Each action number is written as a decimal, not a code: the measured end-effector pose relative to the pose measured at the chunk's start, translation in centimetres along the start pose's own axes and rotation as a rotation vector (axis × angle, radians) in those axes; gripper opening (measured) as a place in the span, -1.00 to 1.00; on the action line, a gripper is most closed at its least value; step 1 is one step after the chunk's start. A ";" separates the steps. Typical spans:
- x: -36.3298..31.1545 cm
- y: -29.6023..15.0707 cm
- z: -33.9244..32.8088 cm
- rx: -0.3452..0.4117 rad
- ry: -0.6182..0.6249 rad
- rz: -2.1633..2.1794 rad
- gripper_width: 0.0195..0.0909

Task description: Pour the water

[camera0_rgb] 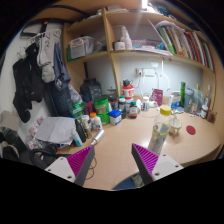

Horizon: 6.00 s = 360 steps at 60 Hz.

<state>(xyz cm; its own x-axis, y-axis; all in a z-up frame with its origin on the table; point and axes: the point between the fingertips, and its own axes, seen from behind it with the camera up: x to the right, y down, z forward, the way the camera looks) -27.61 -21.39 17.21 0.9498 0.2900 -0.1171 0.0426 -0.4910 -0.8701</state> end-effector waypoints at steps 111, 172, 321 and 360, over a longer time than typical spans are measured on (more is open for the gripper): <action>20.2 0.9 19.5 0.234 0.075 -0.044 -0.18; 21.3 -14.2 21.9 -0.033 -0.585 2.035 -0.29; 53.5 -1.4 15.4 0.127 0.247 0.066 0.74; 41.4 -3.4 -4.2 0.111 0.372 0.043 0.71</action>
<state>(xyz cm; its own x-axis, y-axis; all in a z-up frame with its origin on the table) 12.89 -11.13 17.35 0.9984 -0.0562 0.0093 -0.0139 -0.3984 -0.9171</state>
